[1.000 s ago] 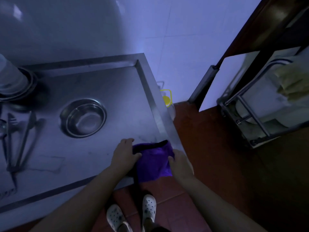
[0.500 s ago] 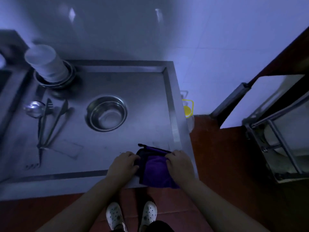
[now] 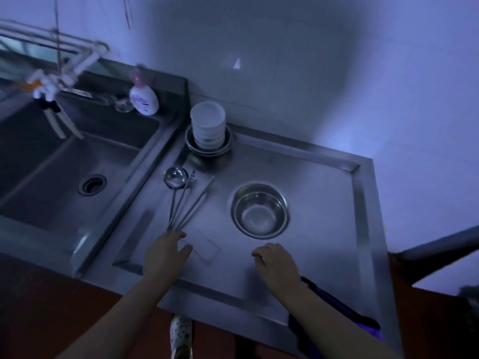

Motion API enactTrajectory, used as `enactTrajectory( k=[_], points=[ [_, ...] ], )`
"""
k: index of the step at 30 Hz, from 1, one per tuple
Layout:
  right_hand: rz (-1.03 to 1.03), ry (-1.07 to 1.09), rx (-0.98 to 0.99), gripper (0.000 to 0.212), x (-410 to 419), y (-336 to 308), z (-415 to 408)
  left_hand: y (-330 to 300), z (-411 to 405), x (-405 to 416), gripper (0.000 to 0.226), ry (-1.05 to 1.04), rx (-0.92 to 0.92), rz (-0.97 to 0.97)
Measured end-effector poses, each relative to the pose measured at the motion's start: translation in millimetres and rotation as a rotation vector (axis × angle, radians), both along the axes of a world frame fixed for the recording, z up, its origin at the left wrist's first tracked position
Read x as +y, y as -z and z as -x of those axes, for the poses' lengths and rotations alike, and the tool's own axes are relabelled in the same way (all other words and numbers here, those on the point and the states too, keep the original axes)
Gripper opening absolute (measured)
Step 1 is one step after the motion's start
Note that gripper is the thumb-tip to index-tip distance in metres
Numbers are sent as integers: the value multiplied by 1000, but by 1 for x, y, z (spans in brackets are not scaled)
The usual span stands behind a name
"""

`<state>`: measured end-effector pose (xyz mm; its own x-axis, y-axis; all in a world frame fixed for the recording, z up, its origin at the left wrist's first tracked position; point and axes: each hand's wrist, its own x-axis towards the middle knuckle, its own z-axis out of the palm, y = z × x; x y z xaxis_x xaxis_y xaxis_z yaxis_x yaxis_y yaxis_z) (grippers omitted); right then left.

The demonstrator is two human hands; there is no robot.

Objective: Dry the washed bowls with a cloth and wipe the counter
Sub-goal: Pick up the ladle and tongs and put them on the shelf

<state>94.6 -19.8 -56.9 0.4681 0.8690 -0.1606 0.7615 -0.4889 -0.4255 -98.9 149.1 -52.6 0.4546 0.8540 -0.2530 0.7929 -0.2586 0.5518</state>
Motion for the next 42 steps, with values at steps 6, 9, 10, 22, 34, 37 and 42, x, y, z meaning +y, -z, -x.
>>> enactTrajectory(
  k=[6, 9, 10, 22, 34, 37, 42],
  points=[
    [83, 83, 193, 29, 121, 11, 55, 24, 25, 94, 37, 19, 160, -25],
    [121, 243, 356, 31, 181, 21, 74, 44, 30, 131, 33, 206, 254, -142],
    [134, 304, 407, 32, 197, 25, 79, 49, 31, 141, 30, 255, 275, -176],
    [22, 668, 414, 12, 269, 60, 93, 75, 17, 177, 37, 370, 304, -206],
    [-23, 721, 214, 6, 216, 57, 70, 75, 0, 175, 27, 330, 354, -203],
    [-64, 748, 207, 10, 198, 58, 66, 77, -6, 173, 32, 345, 432, -226],
    [-109, 733, 211, 16, 174, 56, 61, 72, -9, 161, 25, 254, 489, -168]
  ],
)
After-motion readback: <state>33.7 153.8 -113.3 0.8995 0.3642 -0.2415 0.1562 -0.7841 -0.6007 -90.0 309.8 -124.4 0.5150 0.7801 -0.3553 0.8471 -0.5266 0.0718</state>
